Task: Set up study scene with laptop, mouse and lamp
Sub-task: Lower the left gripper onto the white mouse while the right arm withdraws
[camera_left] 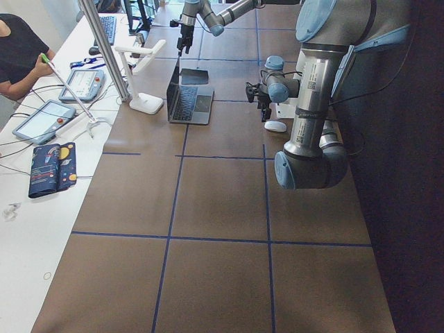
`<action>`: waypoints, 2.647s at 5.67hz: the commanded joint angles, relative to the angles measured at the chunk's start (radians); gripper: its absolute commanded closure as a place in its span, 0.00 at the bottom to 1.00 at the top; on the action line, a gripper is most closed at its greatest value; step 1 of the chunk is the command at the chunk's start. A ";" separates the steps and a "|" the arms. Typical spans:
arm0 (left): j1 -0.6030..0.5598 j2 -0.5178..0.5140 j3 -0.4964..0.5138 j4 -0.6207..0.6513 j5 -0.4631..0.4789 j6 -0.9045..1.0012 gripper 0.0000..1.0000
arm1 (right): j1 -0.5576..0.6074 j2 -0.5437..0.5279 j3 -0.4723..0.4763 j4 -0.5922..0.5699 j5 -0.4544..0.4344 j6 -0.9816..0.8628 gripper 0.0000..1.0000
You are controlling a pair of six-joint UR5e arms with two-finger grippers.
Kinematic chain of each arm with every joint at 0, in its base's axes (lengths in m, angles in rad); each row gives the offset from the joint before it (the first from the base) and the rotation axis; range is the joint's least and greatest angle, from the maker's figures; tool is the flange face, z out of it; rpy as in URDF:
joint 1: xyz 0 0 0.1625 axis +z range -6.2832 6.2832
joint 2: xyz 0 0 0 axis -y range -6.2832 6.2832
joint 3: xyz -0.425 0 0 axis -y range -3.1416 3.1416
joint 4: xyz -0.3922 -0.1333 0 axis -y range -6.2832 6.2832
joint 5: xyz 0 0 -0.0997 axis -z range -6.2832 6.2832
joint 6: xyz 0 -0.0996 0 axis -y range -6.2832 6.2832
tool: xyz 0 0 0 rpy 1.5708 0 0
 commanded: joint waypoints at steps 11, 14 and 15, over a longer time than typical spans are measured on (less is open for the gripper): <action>0.071 0.026 0.103 -0.107 -0.144 0.329 0.00 | 0.111 -0.080 0.074 -0.001 0.129 -0.120 0.00; 0.073 0.026 0.109 -0.103 -0.139 0.332 0.09 | 0.116 -0.094 0.097 0.002 0.135 -0.120 0.00; 0.073 0.026 0.109 -0.101 -0.137 0.333 0.35 | 0.116 -0.096 0.097 0.005 0.135 -0.120 0.00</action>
